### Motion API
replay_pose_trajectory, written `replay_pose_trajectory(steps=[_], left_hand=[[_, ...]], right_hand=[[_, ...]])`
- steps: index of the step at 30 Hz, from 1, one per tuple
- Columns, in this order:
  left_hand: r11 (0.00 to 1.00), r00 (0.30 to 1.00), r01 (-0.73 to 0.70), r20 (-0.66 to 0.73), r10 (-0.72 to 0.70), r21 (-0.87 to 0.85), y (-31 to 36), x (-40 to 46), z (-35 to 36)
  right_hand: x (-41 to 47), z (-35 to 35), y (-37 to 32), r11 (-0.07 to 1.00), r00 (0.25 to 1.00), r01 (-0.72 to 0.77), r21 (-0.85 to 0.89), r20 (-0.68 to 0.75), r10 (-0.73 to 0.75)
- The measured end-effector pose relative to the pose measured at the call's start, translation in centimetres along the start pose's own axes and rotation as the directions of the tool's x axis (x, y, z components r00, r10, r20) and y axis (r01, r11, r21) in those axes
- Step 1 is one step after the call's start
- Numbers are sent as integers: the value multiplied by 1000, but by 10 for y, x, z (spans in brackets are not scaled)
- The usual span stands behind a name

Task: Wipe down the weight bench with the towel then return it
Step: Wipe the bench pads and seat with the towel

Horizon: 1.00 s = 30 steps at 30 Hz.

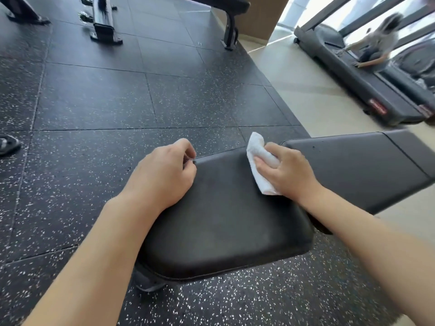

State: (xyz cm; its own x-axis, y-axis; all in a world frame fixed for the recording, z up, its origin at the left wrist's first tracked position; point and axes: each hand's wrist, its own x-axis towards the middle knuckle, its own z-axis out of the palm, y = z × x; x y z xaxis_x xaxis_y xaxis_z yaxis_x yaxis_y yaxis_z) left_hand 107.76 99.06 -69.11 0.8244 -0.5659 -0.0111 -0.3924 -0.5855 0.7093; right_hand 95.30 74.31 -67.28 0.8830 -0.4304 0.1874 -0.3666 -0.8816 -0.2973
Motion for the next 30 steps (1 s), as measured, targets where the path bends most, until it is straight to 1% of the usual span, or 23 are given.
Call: replay_pose_trajectory(steps=[2, 4, 6, 8, 10, 15, 20, 22, 25, 27, 30], left_hand=[[999, 999, -23, 21, 24, -26, 2, 4, 1], [998, 999, -39, 35, 40, -43, 8, 7, 4], [998, 998, -50, 28, 51, -44, 12, 9, 8], [999, 999, -40, 9, 41, -9, 12, 12, 12], [1000, 1000, -20, -3, 20, -7, 12, 14, 15], [1000, 999, 26, -25, -27, -13, 14, 17, 19], [996, 996, 74, -59, -72, 45, 30, 11, 28], [994, 992, 87, -98, -80, 67, 35, 10, 34], [981, 985, 112, -151, -88, 158, 42, 9, 45], [972, 988, 106, -129, -79, 211, 49, 9, 52], [977, 996, 38, -82, -22, 209, 67, 7, 59]], right_hand=[[14, 6, -5, 997, 997, -59, -40, -43, 57], [29, 18, -24, 997, 997, -41, -63, -62, 37], [43, 29, -48, 995, 1000, 2, -98, -28, -5], [59, 37, -69, 992, 999, 36, -122, 25, -33], [66, 40, -77, 992, 997, 52, -112, 65, -45], [67, 47, -69, 993, 995, 100, -60, 13, -99], [57, 43, -67, 985, 985, 172, 8, -25, -172], [52, 42, -63, 976, 977, 213, 51, -30, -211], [40, 38, -53, 952, 958, 288, 102, -41, -285], [29, 35, -42, 930, 939, 343, 134, -58, -338], [2, 28, -16, 899, 911, 411, 148, -110, -398]])
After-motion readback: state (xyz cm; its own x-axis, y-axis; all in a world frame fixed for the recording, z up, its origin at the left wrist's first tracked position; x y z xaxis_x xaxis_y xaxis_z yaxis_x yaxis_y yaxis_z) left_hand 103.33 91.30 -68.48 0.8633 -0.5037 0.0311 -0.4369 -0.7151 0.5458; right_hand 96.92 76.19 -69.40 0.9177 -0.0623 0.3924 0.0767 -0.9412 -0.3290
